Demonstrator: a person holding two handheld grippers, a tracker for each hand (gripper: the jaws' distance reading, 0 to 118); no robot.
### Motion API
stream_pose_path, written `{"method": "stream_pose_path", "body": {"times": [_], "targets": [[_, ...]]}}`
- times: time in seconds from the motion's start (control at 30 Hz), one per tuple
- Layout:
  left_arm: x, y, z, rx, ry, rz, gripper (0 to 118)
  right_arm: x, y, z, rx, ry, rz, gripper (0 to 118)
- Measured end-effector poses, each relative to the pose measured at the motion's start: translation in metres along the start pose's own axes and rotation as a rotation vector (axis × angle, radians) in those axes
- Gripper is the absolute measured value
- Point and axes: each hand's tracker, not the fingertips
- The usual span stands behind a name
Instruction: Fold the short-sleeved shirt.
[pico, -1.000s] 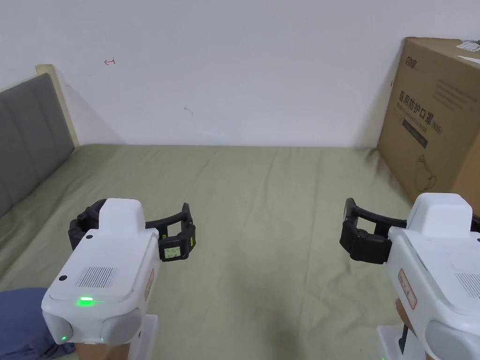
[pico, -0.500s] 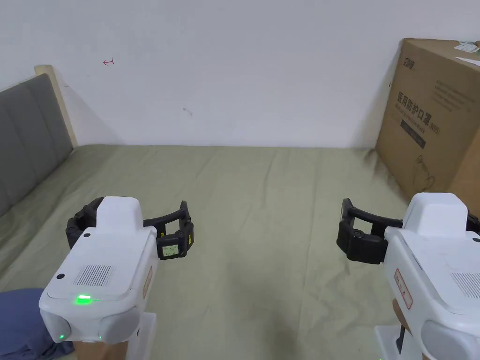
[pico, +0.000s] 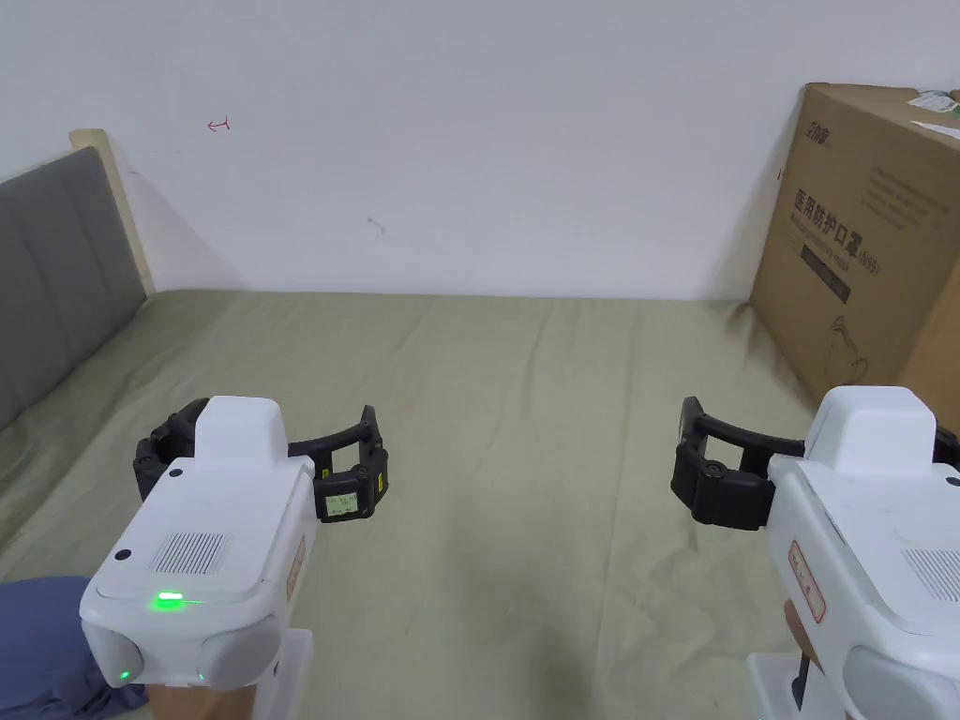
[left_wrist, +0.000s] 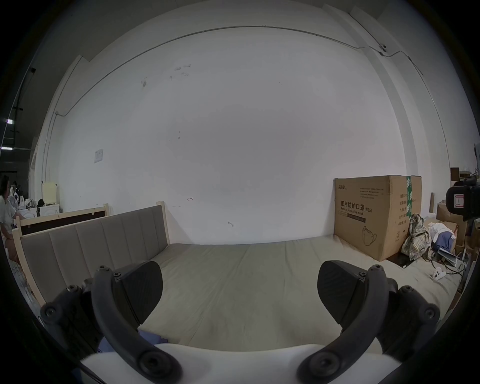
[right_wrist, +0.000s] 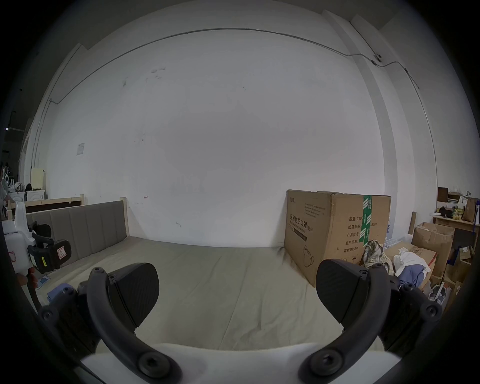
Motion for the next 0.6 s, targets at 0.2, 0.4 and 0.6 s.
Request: {"method": "stream_pose_path", "body": {"times": [0.2, 0.4, 0.6], "targets": [[-0.0004, 0.0004, 0.001, 0.002, -0.001, -0.002, 118, -0.0066, 0.0086, 0.0064, 0.005, 0.001, 0.0, 118], [-0.0014, 0.001, 0.0012, 0.004, 0.002, -0.005, 118, -0.0053, 0.0071, 0.0042, 0.006, -0.001, 0.004, 118], [-0.0022, 0.0022, 0.0025, 0.005, 0.003, -0.007, 118, -0.003, 0.0046, 0.0011, 0.008, -0.002, 0.002, 118]]}}
